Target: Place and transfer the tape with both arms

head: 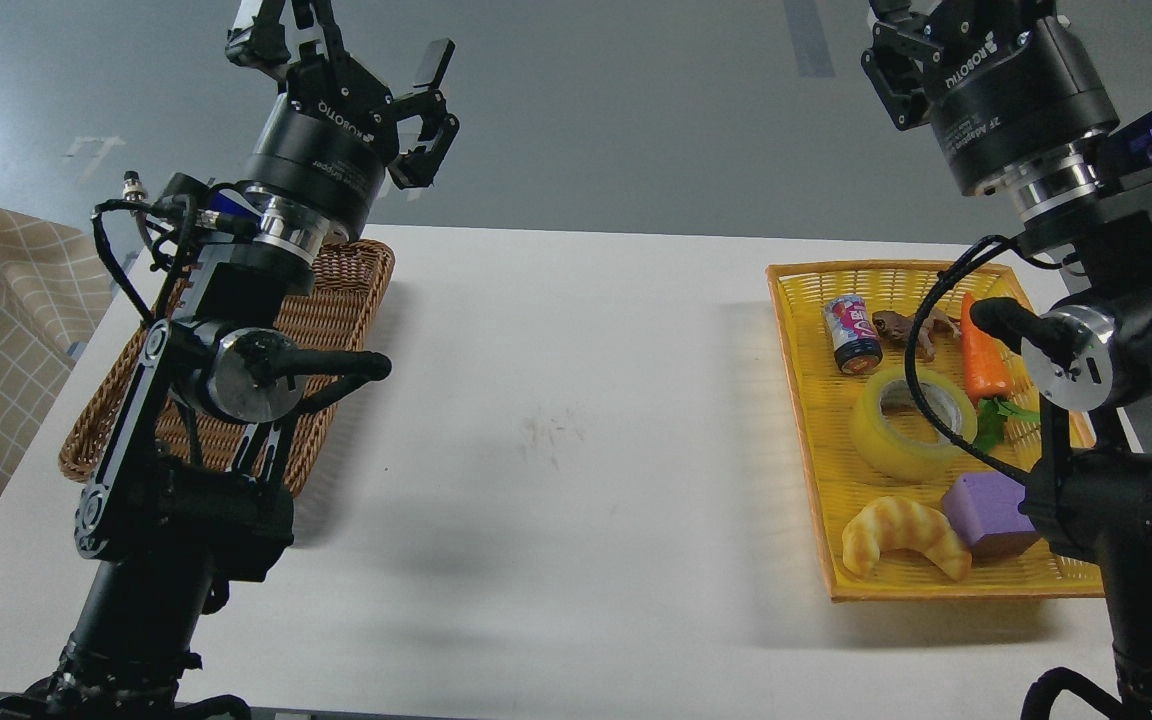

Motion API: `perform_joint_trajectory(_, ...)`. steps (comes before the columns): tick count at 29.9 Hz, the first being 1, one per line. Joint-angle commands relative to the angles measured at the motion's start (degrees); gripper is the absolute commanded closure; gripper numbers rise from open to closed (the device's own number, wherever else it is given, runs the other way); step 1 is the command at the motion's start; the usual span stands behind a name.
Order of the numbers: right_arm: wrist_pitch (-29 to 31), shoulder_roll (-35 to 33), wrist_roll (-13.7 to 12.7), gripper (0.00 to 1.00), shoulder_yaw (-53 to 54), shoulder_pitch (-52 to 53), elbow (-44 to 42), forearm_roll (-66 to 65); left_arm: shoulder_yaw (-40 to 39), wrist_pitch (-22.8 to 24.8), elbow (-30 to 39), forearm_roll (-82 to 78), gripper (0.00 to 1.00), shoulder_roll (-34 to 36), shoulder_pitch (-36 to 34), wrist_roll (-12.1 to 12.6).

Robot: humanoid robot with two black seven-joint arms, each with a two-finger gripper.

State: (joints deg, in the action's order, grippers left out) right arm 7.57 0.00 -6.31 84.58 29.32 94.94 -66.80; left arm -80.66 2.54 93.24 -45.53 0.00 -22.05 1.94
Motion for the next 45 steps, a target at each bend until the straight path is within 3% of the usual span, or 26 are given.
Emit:
perform_joint_trajectory(1, -0.01, 0.00, -0.02, 0.00, -0.03, -0.14, 0.68, 0.00, -0.03, -0.08, 0.19, 0.00, 0.02, 0.00, -0.01, -0.09)
perform_joint_trajectory(45, -0.10, 0.00, 0.07, 0.00, -0.12, -1.55, 0.86, 0.00, -0.03, 0.18, 0.71, 0.26, 0.02, 0.00, 0.78, 0.00)
